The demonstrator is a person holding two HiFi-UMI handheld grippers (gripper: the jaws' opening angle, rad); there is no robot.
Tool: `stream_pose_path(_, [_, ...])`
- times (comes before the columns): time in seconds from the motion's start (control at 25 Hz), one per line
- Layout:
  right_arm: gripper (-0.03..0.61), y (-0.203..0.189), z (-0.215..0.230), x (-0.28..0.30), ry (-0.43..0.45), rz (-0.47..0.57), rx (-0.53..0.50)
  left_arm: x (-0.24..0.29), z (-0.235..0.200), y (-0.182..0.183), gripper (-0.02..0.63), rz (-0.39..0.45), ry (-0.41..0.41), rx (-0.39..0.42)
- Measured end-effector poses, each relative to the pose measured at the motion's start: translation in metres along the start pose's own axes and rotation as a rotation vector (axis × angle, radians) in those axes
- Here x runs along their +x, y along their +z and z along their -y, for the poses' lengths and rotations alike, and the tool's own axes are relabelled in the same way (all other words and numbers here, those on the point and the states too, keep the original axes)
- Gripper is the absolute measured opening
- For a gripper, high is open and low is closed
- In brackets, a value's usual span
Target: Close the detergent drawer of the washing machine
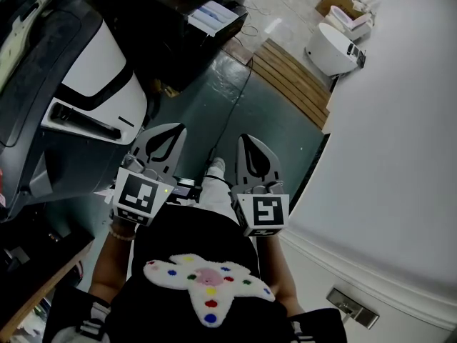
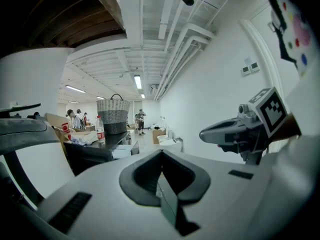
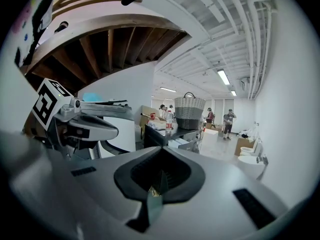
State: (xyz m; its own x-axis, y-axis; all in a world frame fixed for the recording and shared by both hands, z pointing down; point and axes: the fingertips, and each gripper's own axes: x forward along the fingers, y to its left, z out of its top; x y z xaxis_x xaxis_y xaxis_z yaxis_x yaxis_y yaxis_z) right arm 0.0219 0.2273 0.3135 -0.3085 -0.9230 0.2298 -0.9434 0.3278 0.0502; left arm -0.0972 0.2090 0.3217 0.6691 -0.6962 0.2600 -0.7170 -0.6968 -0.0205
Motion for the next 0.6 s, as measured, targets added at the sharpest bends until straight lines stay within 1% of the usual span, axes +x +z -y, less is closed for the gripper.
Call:
stream_pose_path(0.16, [0.005,0.0,0.0,0.004,0.003,-0.004,0.002,-0.001,-0.004,0.001,0.011,0.004,0.011,0.002])
stream_pose_path(0.36, [0.005,0.003,-0.003,0.016,0.037,0.011,0.009,-0.002,-0.011,-0.002,0.011,-0.002,0.044,-0.009])
stream_pose_path(0.48, [0.005,0.007,-0.003,0.025,0.066,0.021,0.002,0.003,-0.017,-0.003,0.011,-0.01,0.061,-0.018])
stream_pose_path(0.6, [0.005,0.011,0.003,0.037,0.076,0.025,0.003,0.012,-0.021,0.0,0.011,-0.009,0.069,-0.014])
